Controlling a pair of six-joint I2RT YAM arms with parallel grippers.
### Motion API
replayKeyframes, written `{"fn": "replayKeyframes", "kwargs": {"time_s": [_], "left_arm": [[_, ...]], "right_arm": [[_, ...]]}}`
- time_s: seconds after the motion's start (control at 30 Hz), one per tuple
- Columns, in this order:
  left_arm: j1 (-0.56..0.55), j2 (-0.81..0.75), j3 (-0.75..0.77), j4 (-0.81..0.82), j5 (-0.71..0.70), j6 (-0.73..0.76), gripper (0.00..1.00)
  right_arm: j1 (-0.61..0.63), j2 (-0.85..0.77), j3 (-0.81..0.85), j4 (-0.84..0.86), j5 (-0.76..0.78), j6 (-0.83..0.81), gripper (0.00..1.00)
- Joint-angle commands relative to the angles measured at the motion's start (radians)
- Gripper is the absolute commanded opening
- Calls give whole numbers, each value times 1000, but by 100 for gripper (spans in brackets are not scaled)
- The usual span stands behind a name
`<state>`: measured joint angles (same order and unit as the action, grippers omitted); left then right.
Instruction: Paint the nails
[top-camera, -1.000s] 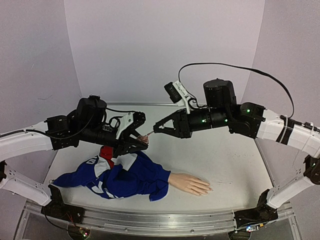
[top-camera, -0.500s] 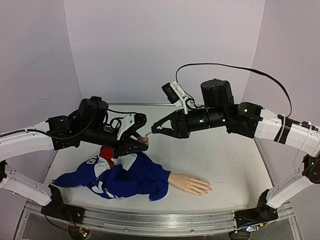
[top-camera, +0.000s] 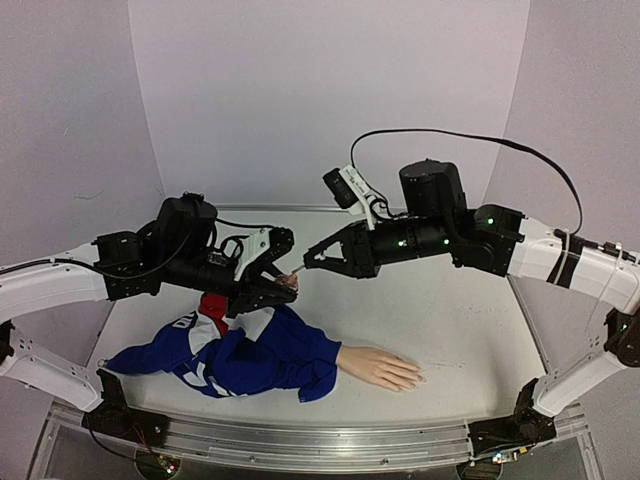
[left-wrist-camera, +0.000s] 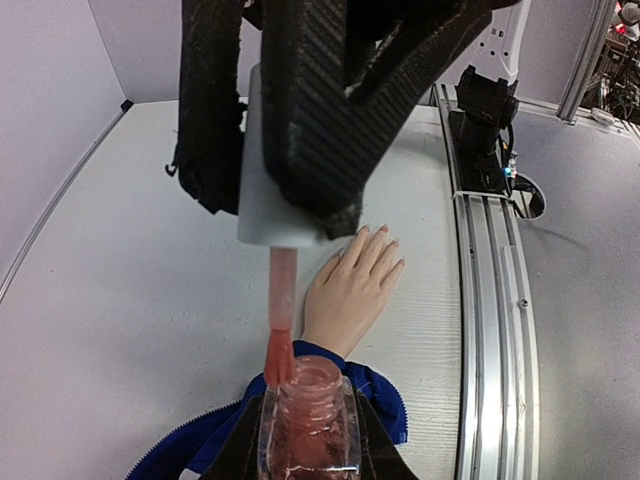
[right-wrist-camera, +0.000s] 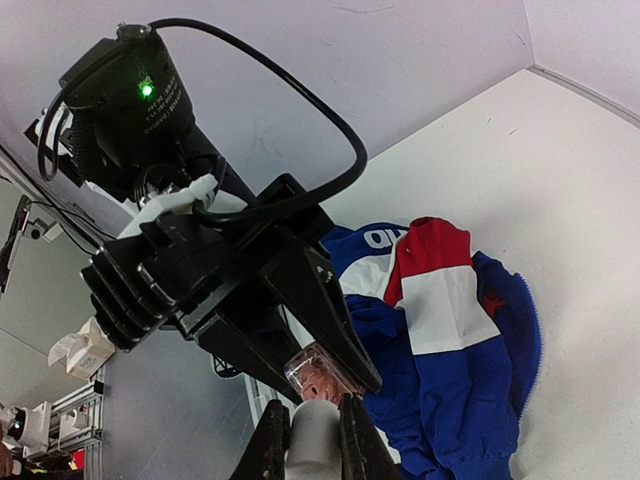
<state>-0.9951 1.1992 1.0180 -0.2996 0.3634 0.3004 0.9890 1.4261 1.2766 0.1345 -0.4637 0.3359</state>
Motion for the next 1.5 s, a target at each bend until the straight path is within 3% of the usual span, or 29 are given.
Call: {"fn": "replayKeyframes", "kwargs": {"time_s": [0.0,0.77,1.47], "left_arm": [[-4,2,27,22,-1,16,0],[-4,2,26,23,-6,17,0],[-4,1,27,20,-3,17,0]], "right_arm": [[7,-31,18,11,6,-20,0],[6,-42,-31,-1,6,-15,0],[27,39,25,14,-19,-19,0]]}}
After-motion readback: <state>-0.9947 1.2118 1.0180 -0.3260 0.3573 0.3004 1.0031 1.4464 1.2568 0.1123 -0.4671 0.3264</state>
